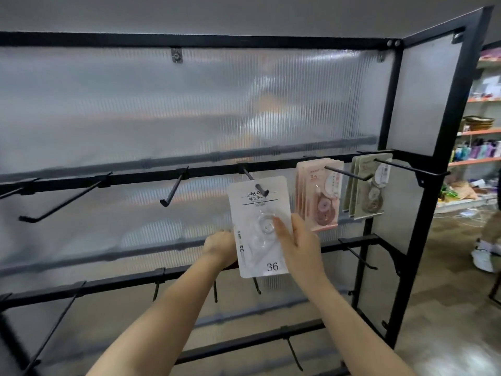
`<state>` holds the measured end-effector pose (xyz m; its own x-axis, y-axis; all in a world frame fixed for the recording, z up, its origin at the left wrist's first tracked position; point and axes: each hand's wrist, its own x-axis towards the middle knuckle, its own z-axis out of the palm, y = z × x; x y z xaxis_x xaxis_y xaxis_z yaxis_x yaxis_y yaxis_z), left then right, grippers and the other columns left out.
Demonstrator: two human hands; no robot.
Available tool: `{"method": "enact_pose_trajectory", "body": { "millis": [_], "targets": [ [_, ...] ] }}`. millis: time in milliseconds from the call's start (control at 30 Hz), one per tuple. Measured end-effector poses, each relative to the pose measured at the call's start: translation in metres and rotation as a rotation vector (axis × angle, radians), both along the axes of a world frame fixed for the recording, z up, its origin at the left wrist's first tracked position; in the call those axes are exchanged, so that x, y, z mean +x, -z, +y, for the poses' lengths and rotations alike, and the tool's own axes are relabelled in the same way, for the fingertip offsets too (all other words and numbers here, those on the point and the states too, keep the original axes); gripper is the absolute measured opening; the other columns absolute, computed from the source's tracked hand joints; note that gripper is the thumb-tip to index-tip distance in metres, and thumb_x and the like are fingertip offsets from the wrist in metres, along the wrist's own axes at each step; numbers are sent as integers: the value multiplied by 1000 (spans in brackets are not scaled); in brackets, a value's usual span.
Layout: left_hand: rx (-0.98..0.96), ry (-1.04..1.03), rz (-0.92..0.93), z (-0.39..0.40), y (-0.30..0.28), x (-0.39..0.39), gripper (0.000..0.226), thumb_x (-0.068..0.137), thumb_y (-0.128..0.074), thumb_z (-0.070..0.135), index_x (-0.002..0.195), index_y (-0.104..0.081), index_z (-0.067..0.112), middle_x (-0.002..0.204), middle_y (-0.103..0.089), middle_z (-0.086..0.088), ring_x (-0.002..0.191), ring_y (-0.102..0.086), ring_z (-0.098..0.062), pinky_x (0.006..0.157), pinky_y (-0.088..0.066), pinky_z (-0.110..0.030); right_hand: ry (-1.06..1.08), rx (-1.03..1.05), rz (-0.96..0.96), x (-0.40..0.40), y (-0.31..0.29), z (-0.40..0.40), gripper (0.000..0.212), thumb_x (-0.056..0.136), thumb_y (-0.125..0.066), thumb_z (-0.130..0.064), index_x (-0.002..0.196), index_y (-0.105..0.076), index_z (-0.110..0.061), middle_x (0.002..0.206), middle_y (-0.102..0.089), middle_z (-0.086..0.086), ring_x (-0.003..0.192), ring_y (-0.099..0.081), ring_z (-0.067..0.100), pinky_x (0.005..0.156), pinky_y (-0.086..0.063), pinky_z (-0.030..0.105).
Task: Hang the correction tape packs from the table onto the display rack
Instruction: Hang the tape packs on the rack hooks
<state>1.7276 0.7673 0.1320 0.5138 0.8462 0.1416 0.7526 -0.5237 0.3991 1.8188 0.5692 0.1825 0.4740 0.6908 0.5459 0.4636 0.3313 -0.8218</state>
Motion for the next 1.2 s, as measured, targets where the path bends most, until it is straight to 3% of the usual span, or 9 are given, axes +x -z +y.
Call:
{"method": "enact_pose_trajectory", "body": {
  "millis": [100,167,300,467,633,733,833,933,1200],
  "targets": [
    [82,28,169,2,2,-4,33,99,-44,13,126,-54,-2,128,-57,-20,118,-55,-36,99,-47,-44,18,-151,-20,9,-6,38,42,92,-46,-50,91,-51,-8,74,-56,3,54,-52,2,46,-37,7],
    [225,49,348,-2,-5,-10,31,100,-39,25,122,-55,10,118,-62,-9,109,-58,-27,88,-51,-37,6,-206,10,17,-10,64,38,94,-47,-48,94,-52,-11,78,-57,2,58,-53,2,43,-36,5],
    [338,39,399,1,-4,-19,37,98,-42,41,121,-56,15,114,-61,-4,107,-55,-21,86,-51,-35,48,-299,-31,28,-10,105,46,93,-43,-56,102,-55,-12,76,-55,4,57,-48,10,48,-37,21],
    [351,13,472,3,-4,-31,36,99,-42,42,119,-55,15,115,-59,-5,107,-53,-22,86,-48,-34,40,-335,-52,36,-7,120,45,93,-42,-57,77,-48,-16,60,-40,-4,51,-36,11,49,-27,22],
    [276,-78,551,-17,-2,-30,41,99,-40,43,124,-53,13,124,-56,-8,113,-52,-26,91,-44,-37,14,-486,-53,34,19,105,43,98,-42,-46,116,-49,-7,99,-55,3,82,-50,15,68,-38,28],
    [266,-127,589,-41,-8,-31,45,100,-39,42,131,-49,12,132,-51,-9,123,-45,-27,97,-39,-39,-9,-655,-190,32,41,88,36,101,-40,-35,123,-48,-8,109,-57,6,84,-51,16,66,-40,27],
    [283,-206,534,-70,-10,-44,40,100,-39,37,123,-56,10,119,-57,-9,112,-50,-25,83,-42,-34,-58,-683,-356,20,56,72,28,100,-44,-27,121,-50,-10,114,-60,8,90,-55,18,73,-42,28],
    [301,-273,490,-103,-9,-70,35,99,-42,36,117,-57,11,117,-59,-9,109,-54,-25,82,-43,-34,-106,-633,-573,-7,60,61,18,98,-48,-24,110,-53,-12,104,-60,6,87,-57,18,72,-46,29],
    [198,-557,658,-198,-13,-207,37,99,-42,36,121,-56,9,123,-59,-10,115,-51,-27,86,-42,-36,-386,-402,-1112,-159,52,36,36,98,-43,-20,132,-44,-8,131,-53,10,121,-48,26,93,-42,36]
  ]
}}
